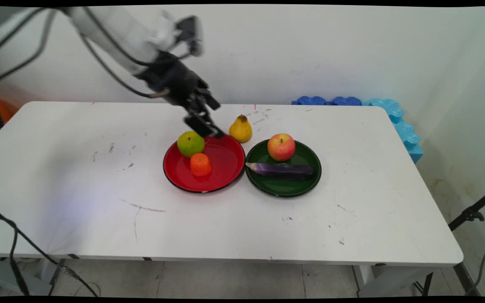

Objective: Pick up the eggplant from the green plate

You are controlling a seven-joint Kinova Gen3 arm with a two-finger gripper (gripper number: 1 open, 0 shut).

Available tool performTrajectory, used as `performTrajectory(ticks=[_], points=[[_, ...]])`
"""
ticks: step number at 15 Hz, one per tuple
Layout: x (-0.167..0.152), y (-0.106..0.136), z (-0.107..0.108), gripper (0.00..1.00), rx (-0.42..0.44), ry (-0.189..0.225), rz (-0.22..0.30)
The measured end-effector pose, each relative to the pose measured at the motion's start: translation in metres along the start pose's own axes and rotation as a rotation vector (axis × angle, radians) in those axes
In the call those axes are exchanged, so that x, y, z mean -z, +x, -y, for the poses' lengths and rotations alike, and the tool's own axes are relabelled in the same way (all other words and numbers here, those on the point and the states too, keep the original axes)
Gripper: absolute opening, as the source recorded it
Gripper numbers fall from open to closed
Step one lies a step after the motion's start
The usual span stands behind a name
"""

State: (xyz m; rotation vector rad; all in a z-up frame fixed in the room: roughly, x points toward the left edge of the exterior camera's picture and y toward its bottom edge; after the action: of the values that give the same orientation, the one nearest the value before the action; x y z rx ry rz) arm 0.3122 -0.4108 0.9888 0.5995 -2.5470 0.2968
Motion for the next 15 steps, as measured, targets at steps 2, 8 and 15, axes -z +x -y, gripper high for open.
performTrajectory(ticks=[2,8,15], points=[[-0.029,0.014,0.005,1.00,0.007,-0.005,0.027],[-0.099,0.038,0.013,1.00,0.022,-0.038,0.085],[-0.164,0.051,0.015,1.00,0.019,-0.093,0.119]])
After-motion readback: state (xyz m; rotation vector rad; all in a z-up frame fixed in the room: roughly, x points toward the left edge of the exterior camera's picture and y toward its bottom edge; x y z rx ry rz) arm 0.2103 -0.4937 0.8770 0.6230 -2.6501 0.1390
